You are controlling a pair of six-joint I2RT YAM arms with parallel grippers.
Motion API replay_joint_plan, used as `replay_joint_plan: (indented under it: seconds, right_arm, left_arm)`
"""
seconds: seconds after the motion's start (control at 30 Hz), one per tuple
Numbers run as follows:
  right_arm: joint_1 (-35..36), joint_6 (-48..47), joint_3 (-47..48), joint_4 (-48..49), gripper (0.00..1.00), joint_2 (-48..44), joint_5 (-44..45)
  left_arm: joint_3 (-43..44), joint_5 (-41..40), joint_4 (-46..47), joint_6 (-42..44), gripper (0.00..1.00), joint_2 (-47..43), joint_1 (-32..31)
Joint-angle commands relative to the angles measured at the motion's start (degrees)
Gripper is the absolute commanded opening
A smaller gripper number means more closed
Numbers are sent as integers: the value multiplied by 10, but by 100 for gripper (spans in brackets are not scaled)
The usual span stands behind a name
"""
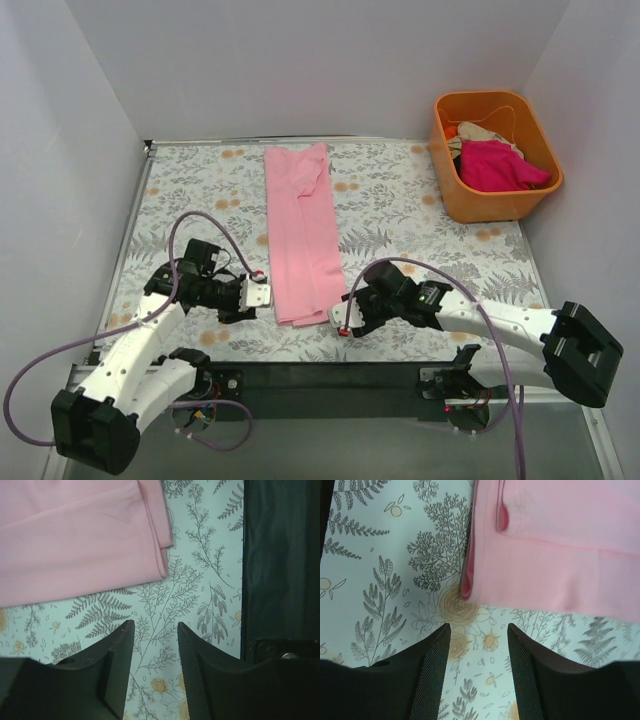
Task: Fold and stack the t-shirts
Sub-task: Fold the tshirt
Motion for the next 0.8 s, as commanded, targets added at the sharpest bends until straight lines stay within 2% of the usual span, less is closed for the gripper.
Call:
replay_joint_plan:
  seconds: [0.0, 0.13, 0.37, 0.5, 0.77]
  right_arm:
    - [21, -71, -40, 130, 48, -27, -16]
    - [25, -113, -71, 164, 49, -21, -8]
    - [38, -138, -86, 182, 52, 1, -5]
    - [40, -143, -85, 184, 47, 27, 1]
    - [41, -150, -76, 184, 43, 66, 0]
  left_arm:
    - [-59, 6, 43, 104, 38, -32, -20]
    - [-109, -30, 115, 109, 37, -34, -79]
    - [-152, -74, 244, 41, 40, -4, -154]
    - [-176, -99, 288, 20, 44, 5, -202]
    - [-188, -144, 379, -2, 44, 71, -234]
